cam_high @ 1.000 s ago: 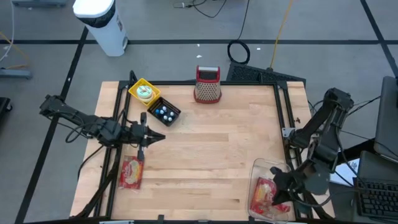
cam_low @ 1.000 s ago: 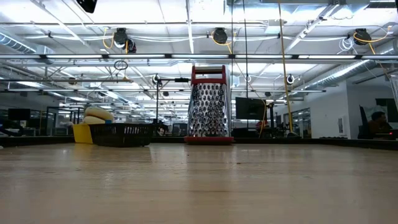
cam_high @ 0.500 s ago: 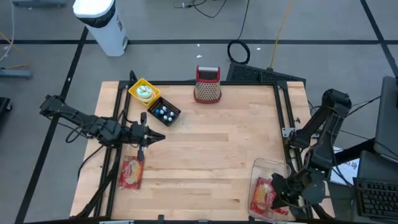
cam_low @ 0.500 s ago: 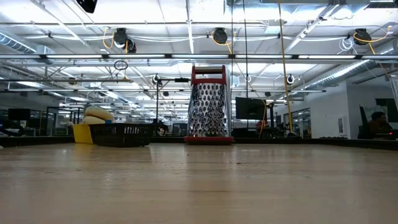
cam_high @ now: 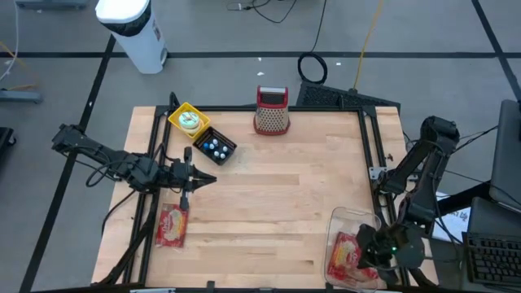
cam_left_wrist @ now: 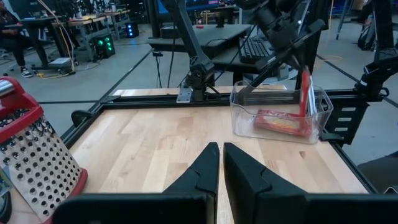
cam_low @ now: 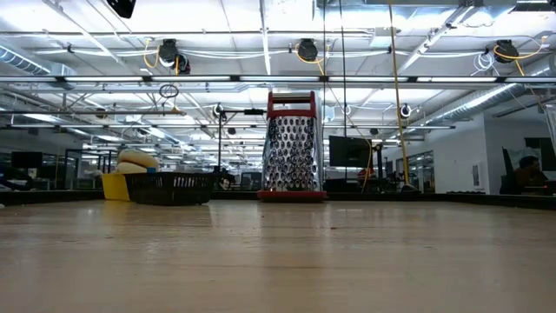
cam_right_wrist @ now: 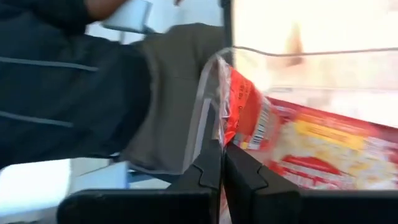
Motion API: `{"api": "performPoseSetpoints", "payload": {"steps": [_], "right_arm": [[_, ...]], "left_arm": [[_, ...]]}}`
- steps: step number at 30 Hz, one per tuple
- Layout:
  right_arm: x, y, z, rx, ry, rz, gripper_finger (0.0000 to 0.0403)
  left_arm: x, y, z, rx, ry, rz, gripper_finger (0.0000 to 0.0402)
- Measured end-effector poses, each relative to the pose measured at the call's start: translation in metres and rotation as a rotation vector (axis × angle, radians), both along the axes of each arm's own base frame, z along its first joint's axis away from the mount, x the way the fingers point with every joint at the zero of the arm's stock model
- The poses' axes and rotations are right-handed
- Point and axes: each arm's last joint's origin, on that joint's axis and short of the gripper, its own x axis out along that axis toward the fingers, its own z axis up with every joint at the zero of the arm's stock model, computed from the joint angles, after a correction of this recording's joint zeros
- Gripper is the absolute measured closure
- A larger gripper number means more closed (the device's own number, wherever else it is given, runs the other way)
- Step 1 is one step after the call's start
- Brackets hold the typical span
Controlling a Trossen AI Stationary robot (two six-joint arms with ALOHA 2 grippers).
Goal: Pick & Place Food Item
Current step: Put the right red popcorn bag into the transparent bin
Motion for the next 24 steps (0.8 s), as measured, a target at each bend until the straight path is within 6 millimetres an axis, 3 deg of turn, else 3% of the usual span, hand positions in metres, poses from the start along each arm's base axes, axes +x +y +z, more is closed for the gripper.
{"api": "performPoseSetpoints", "payload": {"steps": [17,24], "right_arm": [[0.001,-0.028,-0.020,-0.351,0.068,-0.013,0.0403],[0.005,-0.042,-0.051,-0.401,0.128,-0.072,0.0402]], "left_arm": [[0.000,0.000,0.000,0.000,0.000,0.000,0.0376],[0.000,0.000,0.000,0.000,0.000,0.000,0.0376]]}}
